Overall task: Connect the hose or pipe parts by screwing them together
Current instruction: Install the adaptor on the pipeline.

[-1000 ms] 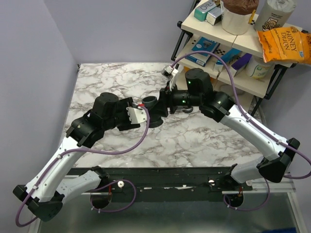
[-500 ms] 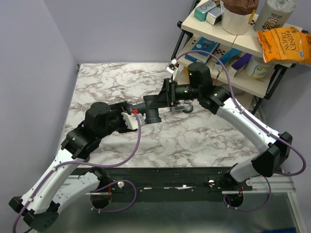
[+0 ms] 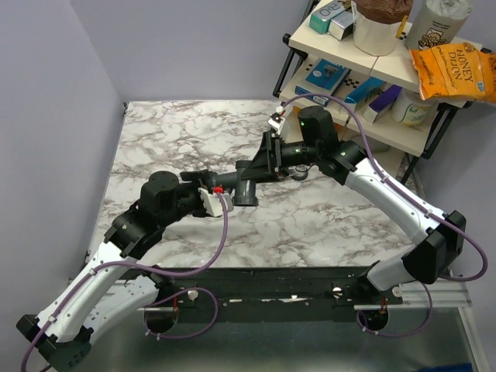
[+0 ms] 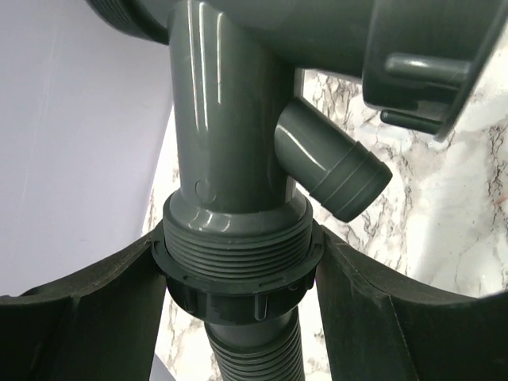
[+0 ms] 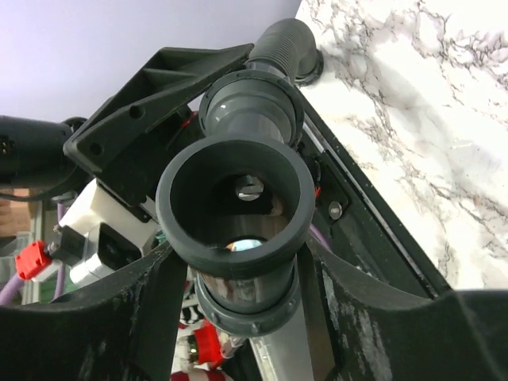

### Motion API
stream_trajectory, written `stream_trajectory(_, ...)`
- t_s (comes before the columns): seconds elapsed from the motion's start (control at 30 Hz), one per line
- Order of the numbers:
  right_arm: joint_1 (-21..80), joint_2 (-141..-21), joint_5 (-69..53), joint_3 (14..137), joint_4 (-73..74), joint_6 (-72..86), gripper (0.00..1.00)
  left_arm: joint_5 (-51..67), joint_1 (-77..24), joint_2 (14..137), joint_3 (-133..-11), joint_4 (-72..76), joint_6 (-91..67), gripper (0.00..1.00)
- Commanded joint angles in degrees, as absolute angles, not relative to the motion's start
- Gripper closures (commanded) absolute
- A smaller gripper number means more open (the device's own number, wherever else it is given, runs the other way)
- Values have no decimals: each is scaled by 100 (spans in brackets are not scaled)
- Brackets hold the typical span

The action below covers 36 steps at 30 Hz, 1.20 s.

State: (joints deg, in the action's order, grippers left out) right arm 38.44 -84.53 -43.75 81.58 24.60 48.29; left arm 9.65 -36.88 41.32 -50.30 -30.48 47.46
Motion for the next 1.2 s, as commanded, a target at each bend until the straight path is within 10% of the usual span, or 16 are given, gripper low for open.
stream_trajectory(0.0, 3841, -8517, -4657, 8200, 2242, 5308, 27, 2101, -3981, 4061, -4948, -2171, 5177, 100)
stream_trajectory(0.2, 3771, -8288, -4860, 8270, 2250, 5397, 0, 2030, -3981, 4122, -4896, -2013, 4808, 100)
stream_trajectory(0.67, 3357, -7946, -3311, 10397, 3894, 1814, 6, 2574, -3982, 4104, -5123, -2346, 3692, 100)
stream_trajectory(0.9, 3603, -5732, -3988, 7982, 1682, -2405, 0, 4024, -3938, 4412, -5826, -2926, 2954, 100)
stream_trajectory(1.17, 3630, -5546, -4790, 8393, 3022, -4657, 0, 4729, -3823, 4859, -6433, -3357, 2733, 100)
